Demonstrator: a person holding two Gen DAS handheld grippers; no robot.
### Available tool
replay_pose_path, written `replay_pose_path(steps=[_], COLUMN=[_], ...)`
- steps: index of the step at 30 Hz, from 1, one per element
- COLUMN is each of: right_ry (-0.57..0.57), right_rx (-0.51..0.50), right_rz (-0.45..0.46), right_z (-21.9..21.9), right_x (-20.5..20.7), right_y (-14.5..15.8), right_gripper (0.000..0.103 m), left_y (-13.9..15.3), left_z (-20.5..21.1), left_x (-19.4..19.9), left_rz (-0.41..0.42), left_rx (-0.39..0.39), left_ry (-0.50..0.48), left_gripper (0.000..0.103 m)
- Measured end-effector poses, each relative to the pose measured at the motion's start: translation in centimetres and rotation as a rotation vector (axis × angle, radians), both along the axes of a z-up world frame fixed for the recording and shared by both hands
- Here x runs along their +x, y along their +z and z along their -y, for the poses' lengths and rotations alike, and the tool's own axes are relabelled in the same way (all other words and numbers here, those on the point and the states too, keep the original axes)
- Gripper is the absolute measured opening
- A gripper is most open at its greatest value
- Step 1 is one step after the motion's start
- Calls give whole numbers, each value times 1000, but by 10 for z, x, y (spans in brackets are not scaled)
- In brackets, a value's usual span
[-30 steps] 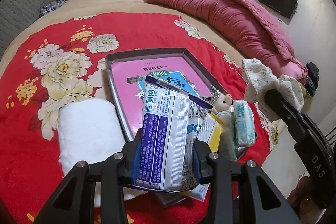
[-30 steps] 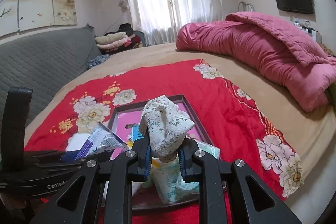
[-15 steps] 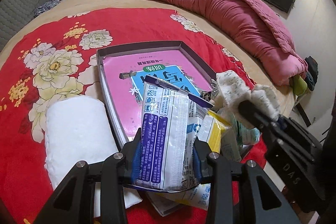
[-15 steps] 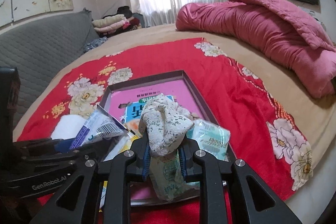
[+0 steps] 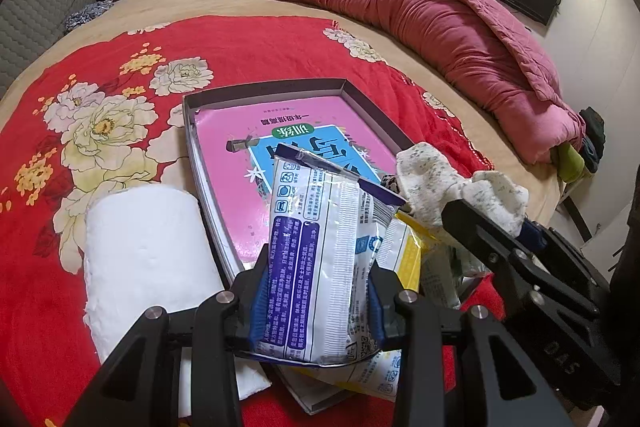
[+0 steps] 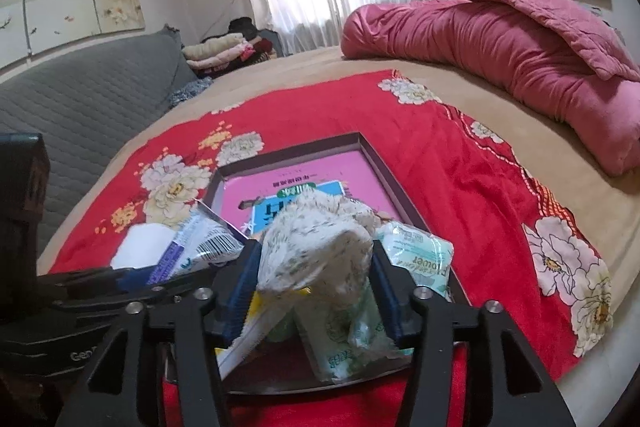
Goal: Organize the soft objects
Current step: 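Carry the blue snack bag with the left tool while the right tool carries the scrunchie over the tray, then lower the scrunchie and open the right tool while the left tool lowers and releases the blue snack bag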
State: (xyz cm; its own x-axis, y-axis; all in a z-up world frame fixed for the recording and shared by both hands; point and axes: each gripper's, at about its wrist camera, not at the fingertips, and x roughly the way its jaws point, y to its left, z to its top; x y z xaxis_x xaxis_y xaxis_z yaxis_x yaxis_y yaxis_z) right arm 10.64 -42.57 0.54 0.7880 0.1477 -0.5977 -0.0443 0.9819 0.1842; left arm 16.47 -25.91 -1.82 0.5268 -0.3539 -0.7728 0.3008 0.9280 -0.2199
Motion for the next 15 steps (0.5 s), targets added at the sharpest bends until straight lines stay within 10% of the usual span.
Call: replay_pose_path(steps=[15], right_ry=[-67], right_rx=[1], right_rz=[60], right_z=[10], right_x=[-10], right_y=[13], right_gripper=[71], left_y=[1], left_z=[-1], left_x=[1], left_rz=[-5], left_rx=[7], left_ry=[-1], left_gripper=[42])
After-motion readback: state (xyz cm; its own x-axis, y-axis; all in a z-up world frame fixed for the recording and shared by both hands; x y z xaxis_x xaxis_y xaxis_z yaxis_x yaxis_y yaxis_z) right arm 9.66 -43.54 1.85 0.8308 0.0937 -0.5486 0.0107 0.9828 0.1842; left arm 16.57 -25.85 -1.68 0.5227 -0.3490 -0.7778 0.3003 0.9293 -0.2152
